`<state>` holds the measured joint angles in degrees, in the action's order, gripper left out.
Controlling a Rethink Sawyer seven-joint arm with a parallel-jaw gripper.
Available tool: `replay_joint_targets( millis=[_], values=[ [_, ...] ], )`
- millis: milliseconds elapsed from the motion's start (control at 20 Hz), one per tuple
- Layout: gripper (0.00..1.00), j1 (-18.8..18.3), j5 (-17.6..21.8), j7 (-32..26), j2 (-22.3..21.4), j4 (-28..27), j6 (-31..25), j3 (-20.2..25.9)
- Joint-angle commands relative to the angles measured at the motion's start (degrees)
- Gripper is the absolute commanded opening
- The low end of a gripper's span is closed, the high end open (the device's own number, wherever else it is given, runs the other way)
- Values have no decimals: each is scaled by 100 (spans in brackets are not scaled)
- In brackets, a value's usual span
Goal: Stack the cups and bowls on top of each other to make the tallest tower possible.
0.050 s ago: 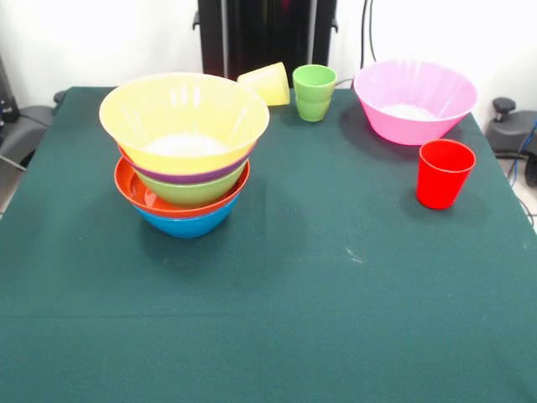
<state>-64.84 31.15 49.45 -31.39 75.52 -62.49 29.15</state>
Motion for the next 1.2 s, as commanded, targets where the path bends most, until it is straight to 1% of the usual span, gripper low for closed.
replay_joint_targets(
  millis=[50,200,400,550,700,950,1100,1200],
  values=[
    [100,569,304,-1004,-241,415,112,422],
    [100,623,276,-701,-222,588,388,372],
    [100,667,304,-305,150,650,912,279],
    [100,629,268,-167,377,698,1211,234],
    [100,584,224,-177,517,721,1381,217],
    [100,618,300,-173,692,677,1676,149],
    [100,542,361,-208,802,761,1968,152],
    [100,469,359,-285,917,771,2064,178]
  ],
)
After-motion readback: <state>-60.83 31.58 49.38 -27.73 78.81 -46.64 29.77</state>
